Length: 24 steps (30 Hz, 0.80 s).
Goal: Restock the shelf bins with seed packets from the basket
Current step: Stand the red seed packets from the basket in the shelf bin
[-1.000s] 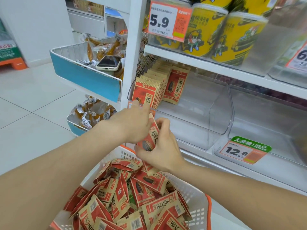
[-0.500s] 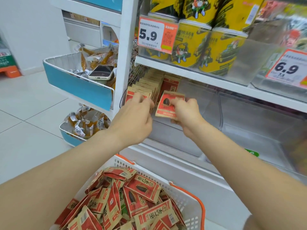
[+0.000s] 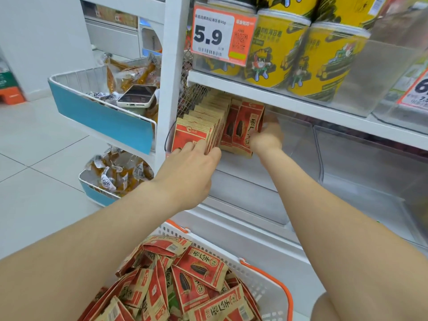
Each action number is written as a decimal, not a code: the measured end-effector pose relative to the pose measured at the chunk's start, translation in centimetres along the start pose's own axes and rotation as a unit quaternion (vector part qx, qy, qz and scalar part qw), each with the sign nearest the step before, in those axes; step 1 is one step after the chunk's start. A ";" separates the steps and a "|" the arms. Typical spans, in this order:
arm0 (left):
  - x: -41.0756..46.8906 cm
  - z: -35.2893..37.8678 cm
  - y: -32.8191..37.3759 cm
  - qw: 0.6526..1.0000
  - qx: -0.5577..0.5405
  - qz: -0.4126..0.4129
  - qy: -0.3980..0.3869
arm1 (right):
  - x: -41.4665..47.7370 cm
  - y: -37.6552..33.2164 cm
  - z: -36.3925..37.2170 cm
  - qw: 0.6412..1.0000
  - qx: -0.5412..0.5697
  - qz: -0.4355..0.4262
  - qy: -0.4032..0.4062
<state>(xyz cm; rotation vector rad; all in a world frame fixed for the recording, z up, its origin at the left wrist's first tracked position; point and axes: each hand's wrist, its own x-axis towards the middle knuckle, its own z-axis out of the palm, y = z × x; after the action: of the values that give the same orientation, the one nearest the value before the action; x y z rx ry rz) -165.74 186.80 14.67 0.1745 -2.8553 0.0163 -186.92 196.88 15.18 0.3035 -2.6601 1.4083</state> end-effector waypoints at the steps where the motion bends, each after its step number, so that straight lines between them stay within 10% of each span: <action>1: 0.1 0.1 0.0 1.000 0.003 0.002 -0.001 | 0.5 0.2 0.4 1.000 -0.011 -0.002 0.001; 9: 0.5 0.1 0.1 1.000 -0.002 0.008 0.001 | 1.6 1.0 2.0 0.976 -0.217 -0.008 -0.031; 24: 0.5 0.1 0.2 1.000 -0.013 0.010 -0.002 | 1.8 1.4 3.4 0.987 -0.147 -0.042 -0.046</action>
<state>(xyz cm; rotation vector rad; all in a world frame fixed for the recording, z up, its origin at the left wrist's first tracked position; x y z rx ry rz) -166.23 186.90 14.68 0.1406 -2.8594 -0.0165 -189.05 194.62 12.56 0.4520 -2.8401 0.9822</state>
